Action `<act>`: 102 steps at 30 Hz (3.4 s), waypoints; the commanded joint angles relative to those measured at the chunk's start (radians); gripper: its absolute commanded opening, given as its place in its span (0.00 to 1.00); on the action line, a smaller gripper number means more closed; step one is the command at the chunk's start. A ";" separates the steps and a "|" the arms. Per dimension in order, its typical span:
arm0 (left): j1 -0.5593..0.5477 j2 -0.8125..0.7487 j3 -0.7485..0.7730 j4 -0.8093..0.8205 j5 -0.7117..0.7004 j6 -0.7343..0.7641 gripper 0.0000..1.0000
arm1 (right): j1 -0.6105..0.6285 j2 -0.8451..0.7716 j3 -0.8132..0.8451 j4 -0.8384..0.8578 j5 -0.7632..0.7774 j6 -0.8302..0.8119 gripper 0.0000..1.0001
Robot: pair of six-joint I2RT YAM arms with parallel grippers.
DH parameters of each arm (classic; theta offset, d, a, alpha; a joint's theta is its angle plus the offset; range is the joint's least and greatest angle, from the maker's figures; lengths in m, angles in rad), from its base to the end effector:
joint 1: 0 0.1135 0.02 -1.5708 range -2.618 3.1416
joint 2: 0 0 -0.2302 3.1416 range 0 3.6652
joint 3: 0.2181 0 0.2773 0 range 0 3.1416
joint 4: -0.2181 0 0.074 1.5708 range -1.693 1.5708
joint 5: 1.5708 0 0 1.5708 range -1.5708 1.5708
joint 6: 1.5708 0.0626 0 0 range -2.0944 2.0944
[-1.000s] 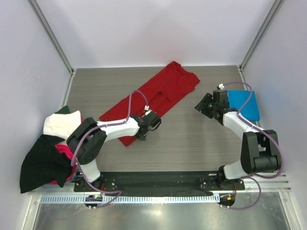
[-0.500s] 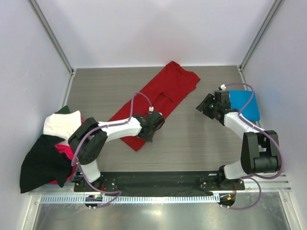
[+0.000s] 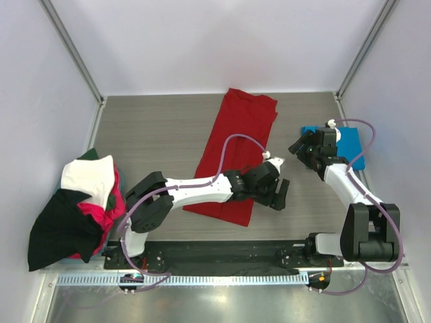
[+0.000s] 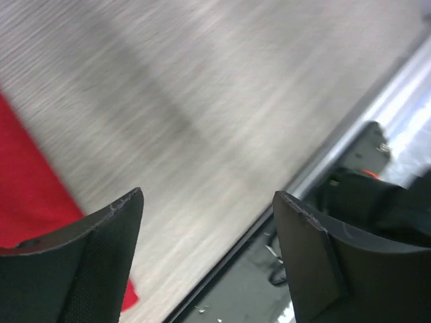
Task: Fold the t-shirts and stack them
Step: Fold the tshirt
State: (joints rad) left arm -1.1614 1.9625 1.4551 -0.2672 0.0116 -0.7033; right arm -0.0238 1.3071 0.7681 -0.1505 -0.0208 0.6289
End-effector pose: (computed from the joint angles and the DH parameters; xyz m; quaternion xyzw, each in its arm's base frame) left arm 0.1869 -0.4326 0.1516 0.2115 0.8972 -0.3145 0.2267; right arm 0.3285 -0.0065 0.1614 0.2858 0.8581 0.1361 0.4043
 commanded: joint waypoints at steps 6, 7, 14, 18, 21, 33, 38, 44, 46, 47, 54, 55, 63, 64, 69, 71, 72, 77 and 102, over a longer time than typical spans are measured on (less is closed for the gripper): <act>0.041 -0.284 -0.131 0.014 -0.126 0.060 0.86 | 0.001 -0.155 -0.016 -0.188 -0.003 -0.041 0.47; 0.049 -0.312 -0.154 -0.009 -0.178 0.067 0.89 | 0.002 -0.163 -0.019 -0.233 -0.042 -0.031 0.48; 0.251 -0.546 -0.402 -0.107 -0.161 0.030 0.97 | 0.165 -0.304 -0.165 -0.267 -0.065 0.095 0.47; 0.385 -0.654 -0.545 -0.096 -0.139 0.031 0.97 | 0.381 -0.310 -0.233 -0.225 -0.004 0.225 0.47; 0.446 -0.701 -0.585 -0.104 -0.141 0.037 0.96 | 0.472 -0.266 -0.259 -0.163 0.001 0.279 0.47; 0.594 -0.781 -0.772 -0.099 -0.074 0.012 0.78 | 0.835 -0.137 -0.240 -0.150 0.134 0.529 0.44; 0.640 -0.830 -0.837 -0.052 -0.024 -0.021 0.78 | 0.982 -0.132 -0.253 -0.188 0.235 0.683 0.44; 0.640 -0.826 -0.842 -0.050 -0.015 -0.013 0.74 | 1.062 -0.120 -0.256 -0.205 0.277 0.741 0.43; 0.640 -0.821 -0.845 -0.050 0.013 -0.010 0.72 | 1.070 -0.126 -0.247 -0.234 0.294 0.741 0.43; 0.638 -0.817 -0.845 -0.049 0.019 -0.010 0.71 | 1.072 -0.134 -0.245 -0.244 0.300 0.736 0.43; 0.640 -0.803 -0.875 -0.017 0.082 0.005 0.65 | 1.076 -0.245 -0.251 -0.348 0.349 0.758 0.43; 0.640 -0.804 -0.878 -0.015 0.090 0.005 0.64 | 1.075 -0.258 -0.266 -0.354 0.348 0.761 0.43; 0.640 -0.817 -0.894 -0.012 0.097 0.002 0.60 | 1.075 -0.230 -0.302 -0.307 0.328 0.773 0.43; 0.640 -0.817 -0.895 -0.013 0.097 0.002 0.60 | 1.076 -0.218 -0.302 -0.296 0.328 0.773 0.43; 0.640 -0.824 -0.894 -0.030 0.090 0.008 0.60 | 1.078 -0.166 -0.302 -0.250 0.306 0.766 0.40; 0.640 -0.826 -0.894 -0.032 0.090 0.010 0.60 | 1.078 -0.151 -0.302 -0.228 0.303 0.766 0.39; 0.640 -0.826 -0.894 -0.035 0.090 0.010 0.60 | 1.078 -0.146 -0.300 -0.227 0.302 0.766 0.38; 0.640 -0.827 -0.892 -0.046 0.100 0.016 0.54 | 1.081 -0.175 -0.311 -0.242 0.312 0.776 0.06; 0.640 -0.725 -0.938 -0.017 0.154 -0.005 0.33 | 1.081 -0.216 -0.317 -0.294 0.340 0.772 0.01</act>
State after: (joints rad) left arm -0.5266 1.2331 0.5262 -0.3210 0.1429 -0.7006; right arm 1.0519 1.1168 0.4522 -0.4213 0.2756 1.3945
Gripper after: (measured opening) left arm 0.334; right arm 0.034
